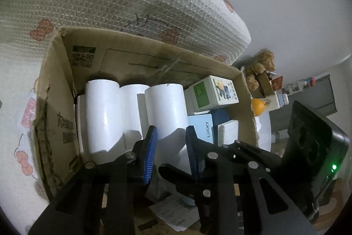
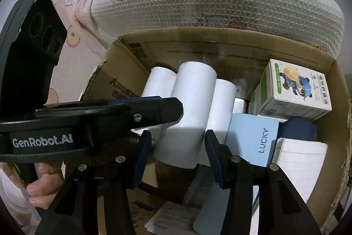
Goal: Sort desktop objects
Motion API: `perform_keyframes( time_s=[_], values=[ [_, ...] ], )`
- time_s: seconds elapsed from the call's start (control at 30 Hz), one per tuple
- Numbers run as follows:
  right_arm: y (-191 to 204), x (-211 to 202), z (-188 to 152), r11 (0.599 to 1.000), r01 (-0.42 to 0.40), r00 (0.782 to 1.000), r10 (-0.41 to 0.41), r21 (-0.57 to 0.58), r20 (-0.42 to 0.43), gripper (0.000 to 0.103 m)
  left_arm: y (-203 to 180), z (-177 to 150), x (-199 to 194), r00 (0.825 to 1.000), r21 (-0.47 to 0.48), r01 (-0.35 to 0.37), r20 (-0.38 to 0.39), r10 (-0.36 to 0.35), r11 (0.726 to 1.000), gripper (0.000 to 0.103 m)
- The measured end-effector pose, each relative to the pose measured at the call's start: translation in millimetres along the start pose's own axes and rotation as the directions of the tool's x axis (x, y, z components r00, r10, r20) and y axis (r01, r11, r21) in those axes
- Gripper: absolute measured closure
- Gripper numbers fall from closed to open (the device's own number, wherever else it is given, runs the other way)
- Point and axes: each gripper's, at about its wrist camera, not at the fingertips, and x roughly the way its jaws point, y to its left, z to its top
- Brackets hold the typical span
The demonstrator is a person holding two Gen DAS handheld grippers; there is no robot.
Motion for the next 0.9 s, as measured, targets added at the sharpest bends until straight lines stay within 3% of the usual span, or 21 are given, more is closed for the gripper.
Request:
perform_keyframes(
  time_s=[0.23, 0.37, 0.9],
  values=[
    [-1, 2, 3, 1.0, 0.018, 1.0, -0.018, 0.007, -0.014, 0.059, 1, -1, -1, 1.0, -0.018, 0.004, -0.016, -0.004, 1.0, 0.073],
    [-3, 2, 7, 0.999, 0.026, 1.0, -0.025, 0.019, -0.016, 0.059, -4, -1, 1, 0.999, 0.012, -0.041, -0.034, 0.041, 0.999, 0.073],
    [1, 5, 15, 0.995, 0.097, 0.995, -0.096, -0.022, 0.01, 0.059, -2, 7, 1, 0.999, -0.025, -0.04, 0.011, 0.04, 0.999, 0.072]
  ],
)
